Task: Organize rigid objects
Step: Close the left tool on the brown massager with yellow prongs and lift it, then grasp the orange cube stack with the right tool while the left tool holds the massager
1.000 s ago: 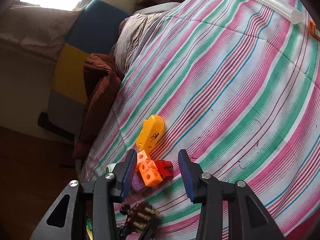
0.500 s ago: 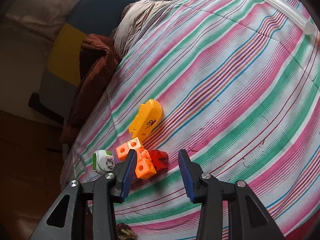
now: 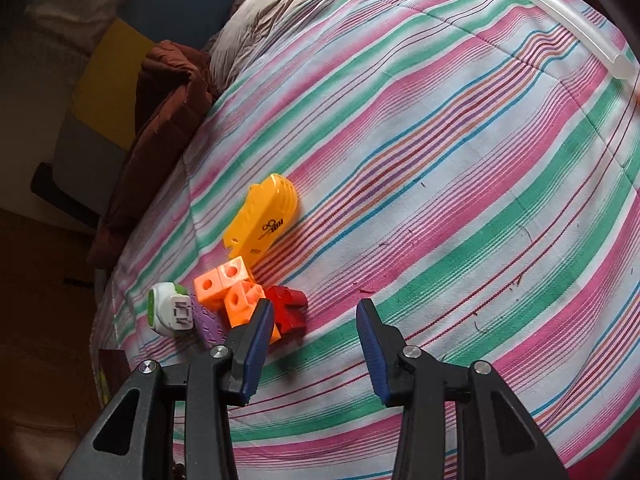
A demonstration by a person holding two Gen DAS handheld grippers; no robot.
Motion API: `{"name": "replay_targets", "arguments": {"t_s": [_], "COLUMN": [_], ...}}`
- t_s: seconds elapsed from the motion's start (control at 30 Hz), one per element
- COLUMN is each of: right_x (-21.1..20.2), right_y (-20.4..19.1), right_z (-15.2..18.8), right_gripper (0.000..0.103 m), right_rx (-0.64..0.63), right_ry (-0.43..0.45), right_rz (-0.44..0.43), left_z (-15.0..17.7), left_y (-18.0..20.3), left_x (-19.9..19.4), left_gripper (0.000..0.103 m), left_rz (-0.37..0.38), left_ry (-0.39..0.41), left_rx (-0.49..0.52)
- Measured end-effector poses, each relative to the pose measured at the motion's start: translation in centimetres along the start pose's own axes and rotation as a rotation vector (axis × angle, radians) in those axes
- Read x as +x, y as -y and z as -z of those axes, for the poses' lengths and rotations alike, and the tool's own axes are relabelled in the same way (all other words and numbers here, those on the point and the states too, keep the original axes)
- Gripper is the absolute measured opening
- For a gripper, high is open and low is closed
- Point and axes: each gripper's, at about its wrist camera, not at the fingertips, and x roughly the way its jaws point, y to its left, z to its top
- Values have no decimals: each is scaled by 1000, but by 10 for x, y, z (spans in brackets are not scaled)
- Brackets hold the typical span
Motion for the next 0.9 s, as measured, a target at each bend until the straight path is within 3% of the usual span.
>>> {"name": "replay_targets", "arguments": {"t_s": [0.43,0.7,0.9], "right_x": [4,-8,-13], "right_y": [-1,-11,-35], "right_z": [4,5,11], "right_gripper": [43,43,42], "right_rx": [-41,-54,-141], "right_ry": [-16,34,57], "right_rz": [35,-30,-45], "left_z": [20,22,22], "left_y": [-10,-12,-13], "left_x": [-16,-16,-17], "left_gripper": [42,42,42], "left_rz": [-10,-3,8], "left_ry": [13,24,26], "left_rx": [4,4,1]}}
